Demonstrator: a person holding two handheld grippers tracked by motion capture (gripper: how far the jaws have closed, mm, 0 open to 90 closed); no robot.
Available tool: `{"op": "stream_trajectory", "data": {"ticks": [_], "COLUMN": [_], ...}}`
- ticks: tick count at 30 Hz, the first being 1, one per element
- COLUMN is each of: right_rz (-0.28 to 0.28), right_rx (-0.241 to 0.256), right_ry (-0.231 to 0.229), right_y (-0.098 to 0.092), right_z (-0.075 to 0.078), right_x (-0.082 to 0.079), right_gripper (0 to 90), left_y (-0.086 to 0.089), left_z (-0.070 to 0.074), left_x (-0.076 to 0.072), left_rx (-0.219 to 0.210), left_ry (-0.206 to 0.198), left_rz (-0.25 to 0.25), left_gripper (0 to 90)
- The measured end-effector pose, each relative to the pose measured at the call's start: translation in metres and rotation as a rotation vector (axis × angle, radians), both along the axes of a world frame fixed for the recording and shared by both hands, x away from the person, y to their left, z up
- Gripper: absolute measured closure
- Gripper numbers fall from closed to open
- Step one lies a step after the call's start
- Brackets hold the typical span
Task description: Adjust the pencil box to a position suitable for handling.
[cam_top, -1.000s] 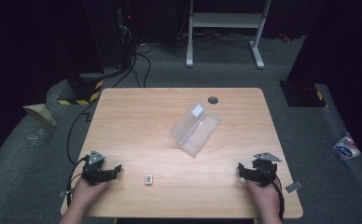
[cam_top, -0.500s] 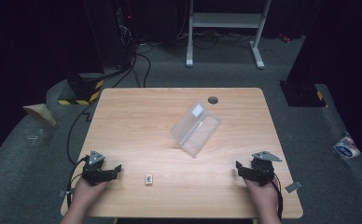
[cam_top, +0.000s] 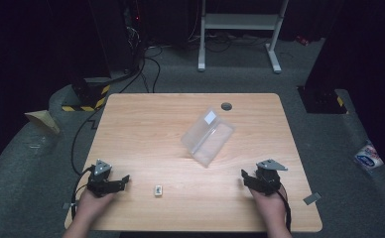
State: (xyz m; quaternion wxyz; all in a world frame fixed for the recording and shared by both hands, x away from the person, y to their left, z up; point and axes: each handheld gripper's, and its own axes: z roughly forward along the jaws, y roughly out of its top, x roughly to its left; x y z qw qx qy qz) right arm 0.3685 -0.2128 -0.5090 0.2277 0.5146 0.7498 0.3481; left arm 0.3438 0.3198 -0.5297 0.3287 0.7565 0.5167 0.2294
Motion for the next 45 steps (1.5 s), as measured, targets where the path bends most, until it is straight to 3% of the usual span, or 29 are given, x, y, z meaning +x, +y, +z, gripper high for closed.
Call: {"op": "stream_trajectory", "data": {"ticks": [11,18,26,36,45], "right_rz": [0.034,0.066,0.108,0.163,0.224], "right_rx": [-0.015,0.014,0.038,0.027,0.007], "right_ry": [-0.031,-0.036,-0.053,-0.064,-0.045], "right_y": [0.033,0.05,0.065,0.092,0.124], "right_z": [0.013,0.015,0.015,0.023,0.013], "right_x": [0.005,0.012,0.015,0.022,0.033], "right_gripper": [36.1,41.6,42.1,42.5,53.7], "left_y": [0.0,0.0,-0.002,-0.002,-0.002], "left_z": [0.0,0.0,0.0,0.0,0.0], "left_x": [0.0,0.0,-0.002,-0.002,-0.003], "left_rx": [-0.003,0.0,0.001,0.005,0.0], "left_ry": [0.002,0.002,-0.001,0.002,0.004], "left_rz": [-0.002,0.001,0.001,0.021,0.02], "left_gripper": [14.5,14.5,16.0,13.2,13.5]}}
